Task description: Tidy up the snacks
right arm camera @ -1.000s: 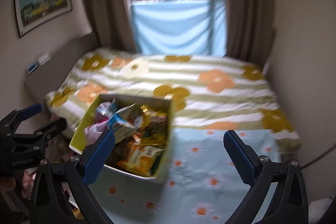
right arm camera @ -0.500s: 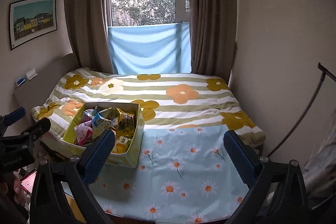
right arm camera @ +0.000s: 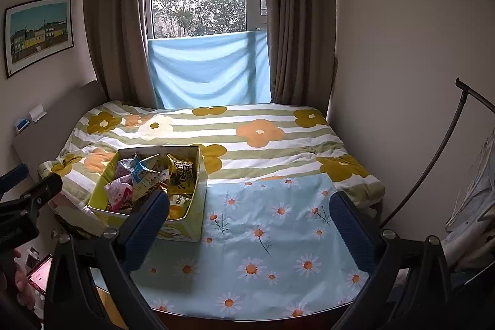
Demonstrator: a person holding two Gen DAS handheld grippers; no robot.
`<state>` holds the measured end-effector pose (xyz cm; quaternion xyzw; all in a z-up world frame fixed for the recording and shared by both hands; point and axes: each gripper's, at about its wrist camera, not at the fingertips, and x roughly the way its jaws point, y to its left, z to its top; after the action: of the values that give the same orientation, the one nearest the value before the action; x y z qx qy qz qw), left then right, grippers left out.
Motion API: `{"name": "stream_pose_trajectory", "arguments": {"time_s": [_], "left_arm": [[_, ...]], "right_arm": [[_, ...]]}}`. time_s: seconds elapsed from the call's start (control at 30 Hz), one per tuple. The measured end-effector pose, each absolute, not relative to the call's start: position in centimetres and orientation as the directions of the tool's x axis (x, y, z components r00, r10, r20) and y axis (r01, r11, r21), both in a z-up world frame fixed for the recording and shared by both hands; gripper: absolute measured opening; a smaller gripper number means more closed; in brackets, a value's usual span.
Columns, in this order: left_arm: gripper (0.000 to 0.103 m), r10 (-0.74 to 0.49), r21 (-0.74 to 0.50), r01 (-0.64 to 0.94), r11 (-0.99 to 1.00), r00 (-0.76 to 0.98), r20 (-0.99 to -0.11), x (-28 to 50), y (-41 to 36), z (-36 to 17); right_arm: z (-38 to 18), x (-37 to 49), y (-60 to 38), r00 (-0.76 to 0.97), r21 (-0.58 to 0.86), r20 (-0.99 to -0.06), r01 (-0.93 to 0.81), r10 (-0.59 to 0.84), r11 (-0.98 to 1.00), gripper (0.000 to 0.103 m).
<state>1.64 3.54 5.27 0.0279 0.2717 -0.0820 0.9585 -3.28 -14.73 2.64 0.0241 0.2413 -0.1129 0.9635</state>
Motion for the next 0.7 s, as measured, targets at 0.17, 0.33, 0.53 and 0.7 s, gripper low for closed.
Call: {"name": "stream_pose_trajectory", "arguments": {"time_s": [0.17,0.33,0.53,0.7], "left_arm": [[0.103,-0.136,0.013,0.167,0.986,0.841,-0.524,1.69,3.73,5.22],[0.103,-0.132,0.015,0.163,0.986,0.843,-0.522,1.69,3.76,5.22],[0.103,-0.127,0.016,0.159,0.987,0.844,-0.522,1.62,3.87,5.05],[0.103,-0.124,0.018,0.156,0.988,0.846,-0.518,1.36,3.74,5.07]], "right_arm": [[2.63,-3.19,-14.46,0.861,-0.007,-0.466,0.23,-0.206,0.973,0.103],[2.7,-2.96,-14.18,0.861,-0.008,-0.465,0.228,-0.205,0.974,0.103],[2.7,-2.88,-14.12,0.861,-0.008,-0.464,0.229,-0.206,0.973,0.103],[2.71,-2.66,-14.09,0.859,-0.01,-0.468,0.23,-0.208,0.973,0.103]]}}
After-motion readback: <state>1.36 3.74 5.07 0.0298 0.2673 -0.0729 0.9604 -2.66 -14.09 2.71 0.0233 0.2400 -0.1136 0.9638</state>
